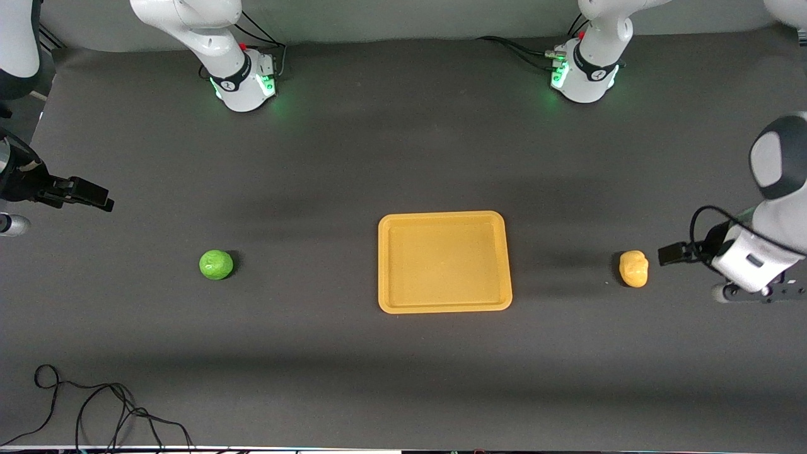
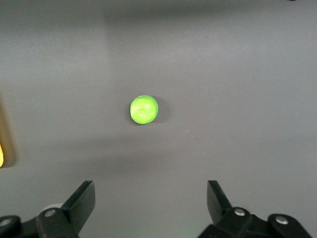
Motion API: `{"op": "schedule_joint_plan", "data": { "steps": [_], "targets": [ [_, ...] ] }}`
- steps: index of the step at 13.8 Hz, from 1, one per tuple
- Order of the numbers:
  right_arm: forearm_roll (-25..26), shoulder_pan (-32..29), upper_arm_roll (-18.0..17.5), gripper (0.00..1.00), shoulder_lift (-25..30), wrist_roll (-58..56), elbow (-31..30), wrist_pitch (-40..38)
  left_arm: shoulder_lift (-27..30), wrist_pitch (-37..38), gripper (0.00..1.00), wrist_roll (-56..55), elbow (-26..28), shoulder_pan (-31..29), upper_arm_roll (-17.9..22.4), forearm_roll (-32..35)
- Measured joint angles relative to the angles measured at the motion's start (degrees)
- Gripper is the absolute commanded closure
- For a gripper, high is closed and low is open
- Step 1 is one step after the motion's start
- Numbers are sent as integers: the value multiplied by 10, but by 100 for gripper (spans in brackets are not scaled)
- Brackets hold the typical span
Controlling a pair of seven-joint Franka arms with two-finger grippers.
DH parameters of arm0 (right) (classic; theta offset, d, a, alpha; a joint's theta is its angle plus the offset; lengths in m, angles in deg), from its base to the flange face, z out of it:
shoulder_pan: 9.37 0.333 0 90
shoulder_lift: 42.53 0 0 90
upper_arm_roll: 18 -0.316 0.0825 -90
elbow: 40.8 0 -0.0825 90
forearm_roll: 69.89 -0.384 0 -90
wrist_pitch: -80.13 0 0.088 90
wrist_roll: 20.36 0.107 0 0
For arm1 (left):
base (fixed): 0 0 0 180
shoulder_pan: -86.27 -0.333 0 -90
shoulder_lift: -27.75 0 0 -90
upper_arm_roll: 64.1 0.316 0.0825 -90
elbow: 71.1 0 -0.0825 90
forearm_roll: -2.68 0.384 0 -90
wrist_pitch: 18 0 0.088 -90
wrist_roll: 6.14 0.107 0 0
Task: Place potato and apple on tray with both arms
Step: 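Lower the left gripper around the yellow potato and close it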
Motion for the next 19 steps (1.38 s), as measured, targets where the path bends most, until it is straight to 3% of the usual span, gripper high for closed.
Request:
{"op": "schedule_joint_plan", "data": {
  "steps": [3, 8, 19],
  "targets": [
    [0, 0, 0, 0, 0, 0, 0, 0, -57, -69, 0, 0, 15, -3, 2, 25],
    [0, 4, 0, 0, 0, 0, 0, 0, -89, -213, 0, 0, 113, -23, 8, 36],
    [0, 4, -1, 0, 0, 0, 0, 0, -123, -259, 0, 0, 149, -26, 25, 55]
  ]
}}
